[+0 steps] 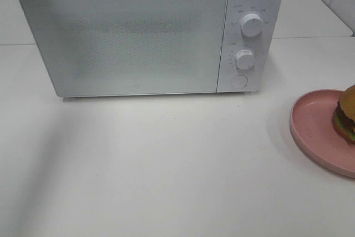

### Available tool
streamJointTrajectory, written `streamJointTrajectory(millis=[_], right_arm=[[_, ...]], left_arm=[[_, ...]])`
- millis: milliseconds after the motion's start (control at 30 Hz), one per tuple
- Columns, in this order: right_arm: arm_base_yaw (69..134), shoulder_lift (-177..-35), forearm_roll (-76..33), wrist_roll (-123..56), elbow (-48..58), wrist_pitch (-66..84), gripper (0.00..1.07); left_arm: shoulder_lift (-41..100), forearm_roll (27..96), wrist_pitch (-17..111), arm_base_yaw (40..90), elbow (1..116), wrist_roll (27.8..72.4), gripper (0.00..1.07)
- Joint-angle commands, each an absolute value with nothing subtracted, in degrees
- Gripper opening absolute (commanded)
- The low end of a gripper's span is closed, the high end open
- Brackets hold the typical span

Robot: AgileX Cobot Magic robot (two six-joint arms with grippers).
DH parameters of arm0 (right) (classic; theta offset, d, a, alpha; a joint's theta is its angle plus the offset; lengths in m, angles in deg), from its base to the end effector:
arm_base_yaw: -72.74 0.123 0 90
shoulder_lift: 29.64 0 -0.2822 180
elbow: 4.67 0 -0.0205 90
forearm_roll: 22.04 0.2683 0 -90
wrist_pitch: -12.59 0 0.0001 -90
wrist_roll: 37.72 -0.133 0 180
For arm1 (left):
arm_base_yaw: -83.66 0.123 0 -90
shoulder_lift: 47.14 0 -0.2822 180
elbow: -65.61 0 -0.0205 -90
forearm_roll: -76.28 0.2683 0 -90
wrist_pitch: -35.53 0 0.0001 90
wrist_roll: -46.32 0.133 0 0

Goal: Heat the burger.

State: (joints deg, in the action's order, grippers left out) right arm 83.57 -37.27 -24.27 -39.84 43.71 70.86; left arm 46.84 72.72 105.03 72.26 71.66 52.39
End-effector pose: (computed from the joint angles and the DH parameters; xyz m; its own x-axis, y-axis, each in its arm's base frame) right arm 0.0523 0.0055 0.2727 -0.4061 -0.0609 -0.9118 -0.1515 0.9885 0.0015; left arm 0.3297 -0.0744 0.3121 -0.8833 0.2637 -0.3876 0.2945 0.9554 -0.0212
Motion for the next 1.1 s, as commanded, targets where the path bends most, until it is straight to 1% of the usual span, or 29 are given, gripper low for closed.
streamJointTrajectory(millis=[33, 67, 133, 167, 200, 233, 267, 300, 333, 367, 433, 467, 500, 533, 600, 633, 667, 700, 767, 833, 933, 967, 1033, 1100], right_arm=[[83.39, -35.73, -24.33, -39.21, 43.88, 70.00, 0.73], [83.39, -35.73, -24.33, -39.21, 43.88, 70.00, 0.73], [83.39, -35.73, -24.33, -39.21, 43.88, 70.00, 0.73], [83.39, -35.73, -24.33, -39.21, 43.88, 70.00, 0.73], [83.39, -35.73, -24.33, -39.21, 43.88, 70.00, 0.73], [83.39, -35.73, -24.33, -39.21, 43.88, 70.00, 0.73], [83.39, -35.73, -24.33, -39.21, 43.88, 70.00, 0.73], [83.39, -35.73, -24.33, -39.21, 43.88, 70.00, 0.73], [83.39, -35.73, -24.33, -39.21, 43.88, 70.00, 0.73], [83.39, -35.73, -24.33, -39.21, 43.88, 70.00, 0.73], [83.39, -35.73, -24.33, -39.21, 43.88, 70.00, 0.73], [83.39, -35.73, -24.33, -39.21, 43.88, 70.00, 0.73], [83.39, -35.73, -24.33, -39.21, 43.88, 70.00, 0.73], [83.39, -35.73, -24.33, -39.21, 43.88, 70.00, 0.73], [83.39, -35.73, -24.33, -39.21, 43.88, 70.00, 0.73], [83.39, -35.73, -24.33, -39.21, 43.88, 70.00, 0.73], [83.39, -35.73, -24.33, -39.21, 43.88, 70.00, 0.73], [83.39, -35.73, -24.33, -39.21, 43.88, 70.00, 0.73], [83.39, -35.73, -24.33, -39.21, 43.88, 70.00, 0.73], [83.39, -35.73, -24.33, -39.21, 43.88, 70.00, 0.73], [83.39, -35.73, -24.33, -39.21, 43.88, 70.00, 0.73], [83.39, -35.73, -24.33, -39.21, 43.88, 70.00, 0.73], [83.39, -35.73, -24.33, -39.21, 43.88, 70.00, 0.73], [83.39, -35.73, -24.33, -39.21, 43.88, 70.00, 0.73]], left_arm=[[41.22, 72.84, 108.98, 74.55, 65.48, 52.11, 0.00], [41.22, 72.84, 108.98, 74.55, 65.48, 52.11, 0.00], [36.12, 73.18, 108.70, 75.07, 59.52, 52.11, 0.00], [36.12, 73.18, 108.70, 75.07, 59.52, 52.11, 0.00], [32.11, 73.35, 107.38, 75.07, 54.88, 52.05, 0.00], [32.11, 73.35, 107.38, 75.07, 54.88, 52.05, 0.00], [28.27, 72.90, 105.60, 75.07, 50.18, 51.88, 0.00], [26.44, 72.49, 104.86, 75.07, 48.12, 51.88, 0.00], [26.44, 72.49, 104.86, 75.07, 48.12, 51.88, 0.00], [21.74, 71.81, 103.71, 75.07, 43.02, 51.88, 0.00], [19.45, 71.75, 103.48, 75.07, 41.07, 51.88, 0.00], [14.35, 71.58, 103.48, 75.07, 36.66, 52.11, 0.00], [14.35, 71.58, 103.48, 75.07, 36.66, 52.11, 0.00], [9.37, 71.58, 103.48, 75.07, 32.59, 52.16, 0.00], [7.07, 71.58, 103.48, 75.07, 31.16, 52.45, 0.00], [1.63, 71.58, 103.48, 75.07, 28.29, 53.54, 0.00], [1.63, 71.58, 103.48, 75.07, 28.29, 53.54, 0.00], [-5.24, 71.58, 103.48, 75.07, 25.66, 54.51, 0.00], [-7.71, 71.58, 103.48, 75.07, 24.62, 54.80, 0.00], [-19.34, 71.35, 103.54, 75.07, 21.65, 55.89, 0.00], [-21.69, 71.01, 103.54, 75.07, 21.24, 56.23, 0.00], [-27.19, 70.37, 103.37, 75.07, 20.73, 57.61, 0.00], [-29.77, 69.92, 103.03, 75.07, 20.56, 58.47, 0.00], [-37.22, 68.54, 100.85, 75.07, 20.56, 60.82, 0.00]])
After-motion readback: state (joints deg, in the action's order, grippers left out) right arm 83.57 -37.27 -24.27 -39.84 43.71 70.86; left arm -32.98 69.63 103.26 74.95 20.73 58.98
